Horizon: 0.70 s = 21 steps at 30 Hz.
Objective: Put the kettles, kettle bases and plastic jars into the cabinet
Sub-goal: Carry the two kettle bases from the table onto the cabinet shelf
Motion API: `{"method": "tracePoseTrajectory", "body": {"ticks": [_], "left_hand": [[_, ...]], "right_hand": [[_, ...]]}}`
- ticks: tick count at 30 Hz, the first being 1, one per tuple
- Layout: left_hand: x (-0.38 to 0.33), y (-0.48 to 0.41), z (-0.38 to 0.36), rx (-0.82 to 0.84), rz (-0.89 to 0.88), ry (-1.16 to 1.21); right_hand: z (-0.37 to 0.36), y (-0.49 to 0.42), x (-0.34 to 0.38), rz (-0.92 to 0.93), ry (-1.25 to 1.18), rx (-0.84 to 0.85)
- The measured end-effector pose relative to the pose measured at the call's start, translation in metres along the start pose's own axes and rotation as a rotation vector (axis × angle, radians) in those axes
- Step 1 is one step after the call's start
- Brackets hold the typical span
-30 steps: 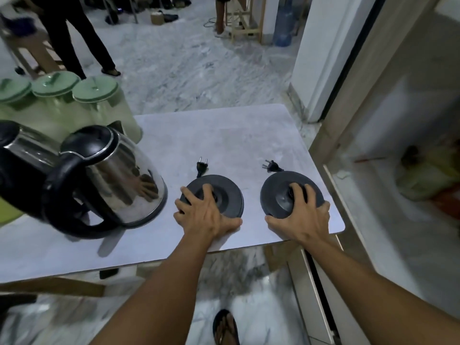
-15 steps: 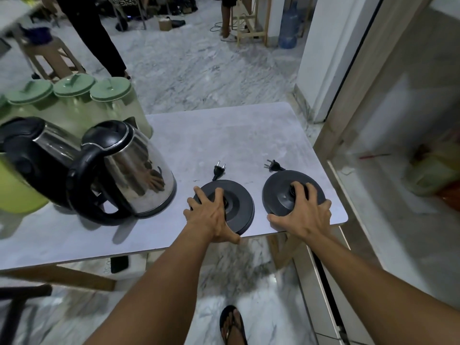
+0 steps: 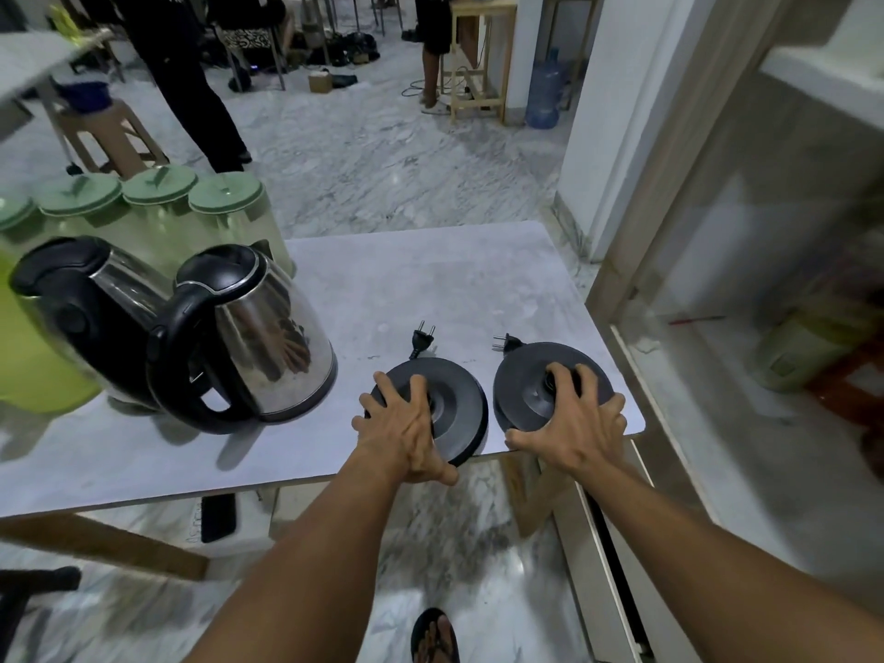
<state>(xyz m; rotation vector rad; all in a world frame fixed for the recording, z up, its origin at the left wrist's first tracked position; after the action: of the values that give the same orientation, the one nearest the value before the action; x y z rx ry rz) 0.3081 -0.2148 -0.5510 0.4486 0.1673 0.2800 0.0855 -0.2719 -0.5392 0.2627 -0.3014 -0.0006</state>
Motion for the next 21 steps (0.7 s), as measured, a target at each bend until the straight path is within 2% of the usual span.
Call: {"method": "tracePoseTrajectory", "body": {"ticks": [7, 14, 21], "left_hand": [[-0.008, 0.024, 0.054, -0.104, -0.013, -0.001], [-0.022, 0.085, 0.135, -0.238, -0.039, -0.016], [-0.058, 0.157, 0.235, -0.455, -0.222, -0.06]], "right_hand": [[0.047, 0.016, 0.008, 0.017, -0.028, -0.072], [0.131, 0.055, 0.027, 0.059, -0.049, -0.196], [0.243, 0.141, 0.032, -0.002, -0.039, -0.441]]}}
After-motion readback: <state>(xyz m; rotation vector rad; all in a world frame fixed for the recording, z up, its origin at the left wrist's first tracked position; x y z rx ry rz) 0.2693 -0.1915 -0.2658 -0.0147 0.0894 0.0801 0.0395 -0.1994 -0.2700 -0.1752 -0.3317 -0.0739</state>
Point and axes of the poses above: each hand's wrist, its own y-axis away from the middle knuckle, its own z-axis out of the back of the hand, x = y × z, the point moved 10 cm from there along -y, towards the middle knuckle, and after that the axes turned 5 degrees about x, right-handed, at the moved point
